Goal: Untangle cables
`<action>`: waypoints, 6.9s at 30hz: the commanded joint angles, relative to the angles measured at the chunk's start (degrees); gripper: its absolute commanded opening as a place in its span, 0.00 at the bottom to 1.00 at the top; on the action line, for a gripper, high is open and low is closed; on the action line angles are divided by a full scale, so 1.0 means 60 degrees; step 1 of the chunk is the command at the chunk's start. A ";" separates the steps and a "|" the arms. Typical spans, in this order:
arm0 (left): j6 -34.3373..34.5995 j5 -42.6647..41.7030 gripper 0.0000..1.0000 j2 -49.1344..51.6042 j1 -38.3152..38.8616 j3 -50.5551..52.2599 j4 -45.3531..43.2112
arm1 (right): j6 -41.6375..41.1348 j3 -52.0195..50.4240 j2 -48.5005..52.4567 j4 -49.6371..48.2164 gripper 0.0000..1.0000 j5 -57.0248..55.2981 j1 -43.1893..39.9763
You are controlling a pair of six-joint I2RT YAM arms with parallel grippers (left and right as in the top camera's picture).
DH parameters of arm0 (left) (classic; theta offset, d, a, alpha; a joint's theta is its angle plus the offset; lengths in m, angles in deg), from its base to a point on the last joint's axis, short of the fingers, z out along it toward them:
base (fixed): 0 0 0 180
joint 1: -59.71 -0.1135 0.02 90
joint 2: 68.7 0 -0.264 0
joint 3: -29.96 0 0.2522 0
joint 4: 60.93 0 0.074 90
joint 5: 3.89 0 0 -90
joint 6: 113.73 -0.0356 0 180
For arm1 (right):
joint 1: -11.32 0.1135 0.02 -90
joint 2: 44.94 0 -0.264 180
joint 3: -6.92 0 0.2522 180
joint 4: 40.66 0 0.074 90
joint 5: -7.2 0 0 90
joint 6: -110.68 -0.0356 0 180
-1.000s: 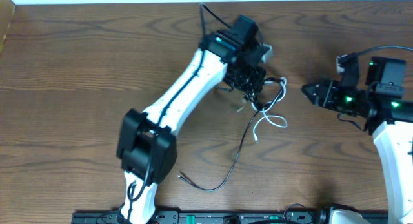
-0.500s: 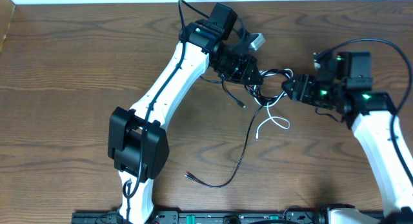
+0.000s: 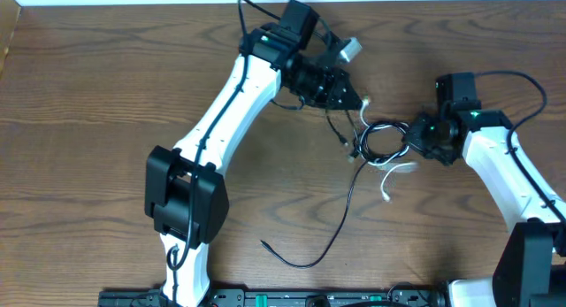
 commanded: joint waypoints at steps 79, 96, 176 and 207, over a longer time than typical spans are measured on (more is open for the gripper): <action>-0.1224 0.1129 0.45 0.0659 0.0437 0.0514 0.0171 | 0.0681 0.0372 -0.2029 -0.0131 0.01 0.0521 0.1126; -0.0601 -0.0925 0.58 0.2430 0.1020 0.0514 -0.1344 | 0.0681 0.0372 -0.2025 -0.1213 0.01 0.3421 -0.0113; 0.2269 -0.0714 0.07 0.1078 -0.0273 0.0455 -0.2131 | 0.4685 0.0514 -0.0310 -0.1989 0.01 0.7563 0.0991; 0.3144 -0.2422 0.07 0.1078 -0.0608 0.0459 -0.2280 | 0.1242 0.0816 -0.1832 -0.2932 0.74 0.6167 -0.0933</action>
